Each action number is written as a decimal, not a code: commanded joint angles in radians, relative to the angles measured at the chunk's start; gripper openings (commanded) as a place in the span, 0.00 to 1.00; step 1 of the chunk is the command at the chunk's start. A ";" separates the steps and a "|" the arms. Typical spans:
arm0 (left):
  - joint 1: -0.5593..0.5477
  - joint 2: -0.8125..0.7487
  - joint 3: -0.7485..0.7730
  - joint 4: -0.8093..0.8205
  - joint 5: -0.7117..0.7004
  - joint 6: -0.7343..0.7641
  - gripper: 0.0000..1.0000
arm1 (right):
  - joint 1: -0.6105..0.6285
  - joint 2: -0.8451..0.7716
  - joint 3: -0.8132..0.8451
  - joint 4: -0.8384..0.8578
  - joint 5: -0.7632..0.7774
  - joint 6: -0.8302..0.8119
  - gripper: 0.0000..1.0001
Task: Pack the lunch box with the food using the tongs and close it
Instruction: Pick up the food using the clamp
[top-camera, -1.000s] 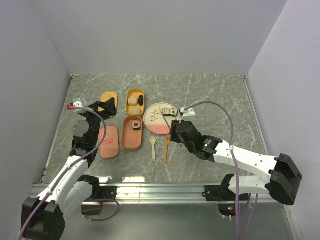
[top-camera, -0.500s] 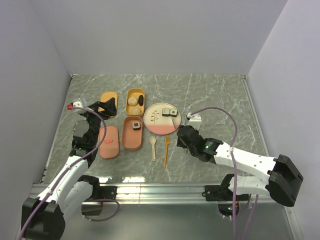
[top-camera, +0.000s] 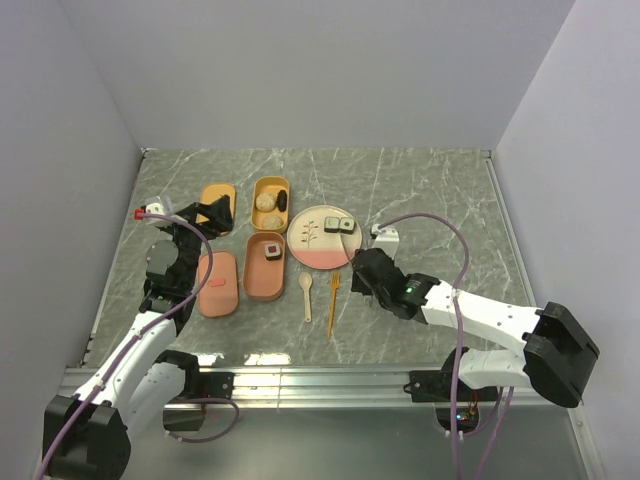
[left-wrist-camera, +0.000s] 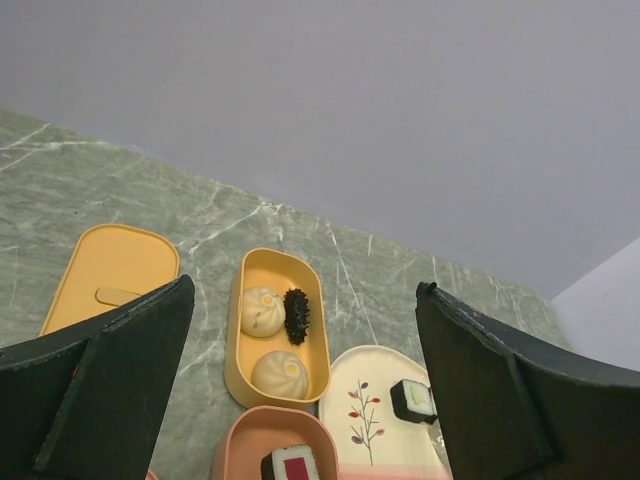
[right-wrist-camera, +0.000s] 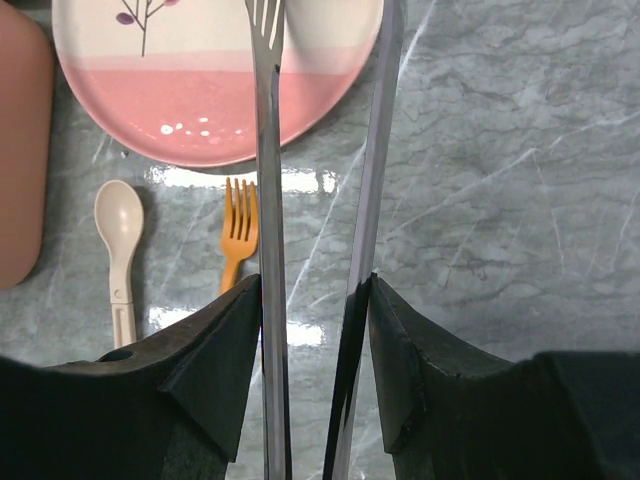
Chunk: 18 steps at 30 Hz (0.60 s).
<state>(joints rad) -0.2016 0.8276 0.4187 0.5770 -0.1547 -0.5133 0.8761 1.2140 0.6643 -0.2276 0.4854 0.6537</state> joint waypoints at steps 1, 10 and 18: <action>0.005 -0.005 -0.003 0.034 0.012 -0.005 0.99 | -0.008 -0.002 0.011 0.060 -0.001 -0.012 0.53; 0.007 -0.008 -0.004 0.030 0.009 -0.005 1.00 | -0.008 0.059 0.046 0.056 0.016 -0.025 0.53; 0.005 -0.007 -0.004 0.030 0.009 -0.002 0.99 | -0.015 0.079 0.057 0.071 0.019 -0.037 0.54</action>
<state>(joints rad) -0.1997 0.8276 0.4187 0.5770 -0.1547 -0.5137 0.8742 1.2842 0.6746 -0.2020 0.4797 0.6292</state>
